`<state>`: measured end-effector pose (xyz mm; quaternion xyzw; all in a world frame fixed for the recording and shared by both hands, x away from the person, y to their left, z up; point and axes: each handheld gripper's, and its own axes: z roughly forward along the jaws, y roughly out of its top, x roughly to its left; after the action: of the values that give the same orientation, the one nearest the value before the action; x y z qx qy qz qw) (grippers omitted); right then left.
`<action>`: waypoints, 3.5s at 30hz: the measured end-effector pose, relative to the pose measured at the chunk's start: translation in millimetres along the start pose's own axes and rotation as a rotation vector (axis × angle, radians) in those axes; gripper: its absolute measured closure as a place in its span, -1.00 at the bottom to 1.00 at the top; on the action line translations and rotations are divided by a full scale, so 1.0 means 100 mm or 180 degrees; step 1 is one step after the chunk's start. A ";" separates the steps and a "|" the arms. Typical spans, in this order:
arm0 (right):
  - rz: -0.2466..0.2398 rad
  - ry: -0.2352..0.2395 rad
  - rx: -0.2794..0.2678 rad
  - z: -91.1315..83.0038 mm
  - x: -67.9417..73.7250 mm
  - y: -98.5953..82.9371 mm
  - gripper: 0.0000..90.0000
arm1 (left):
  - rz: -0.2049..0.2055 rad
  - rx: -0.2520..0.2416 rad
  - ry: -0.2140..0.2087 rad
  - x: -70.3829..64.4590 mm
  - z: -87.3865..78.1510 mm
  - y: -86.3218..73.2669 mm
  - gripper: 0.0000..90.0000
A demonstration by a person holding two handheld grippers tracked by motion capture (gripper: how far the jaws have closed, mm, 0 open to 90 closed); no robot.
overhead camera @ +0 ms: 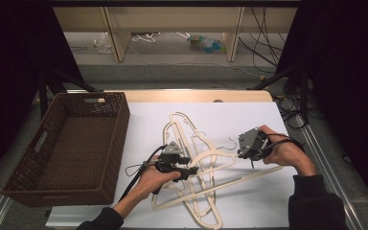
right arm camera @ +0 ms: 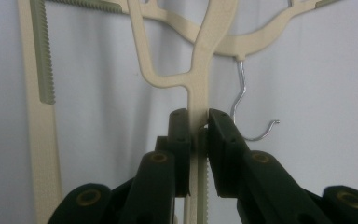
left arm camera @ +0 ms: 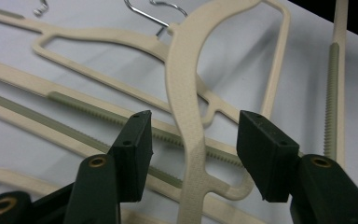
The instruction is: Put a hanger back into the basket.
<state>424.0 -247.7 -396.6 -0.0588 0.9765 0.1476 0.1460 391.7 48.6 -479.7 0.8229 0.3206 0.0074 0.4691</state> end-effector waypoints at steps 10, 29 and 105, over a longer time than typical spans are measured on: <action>-0.0057 0.0045 -0.0042 0.01 0.01 0.05 0.77 | -0.0130 0.0243 -0.0183 0.02 0.12 0.07 0.24; -0.0134 0.0043 -0.0058 0.00 0.04 0.08 0.77 | -0.0300 -0.0015 -0.0469 0.04 -0.09 0.20 0.63; 0.1938 -0.1202 -0.1355 -0.19 1.05 0.28 -0.26 | -0.0429 -0.0994 -0.0122 -0.16 -1.46 0.87 0.91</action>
<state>315.1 -234.5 -403.4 0.2319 0.8530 0.3907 0.2568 378.1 121.3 -325.9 0.7166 0.3611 0.0099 0.5967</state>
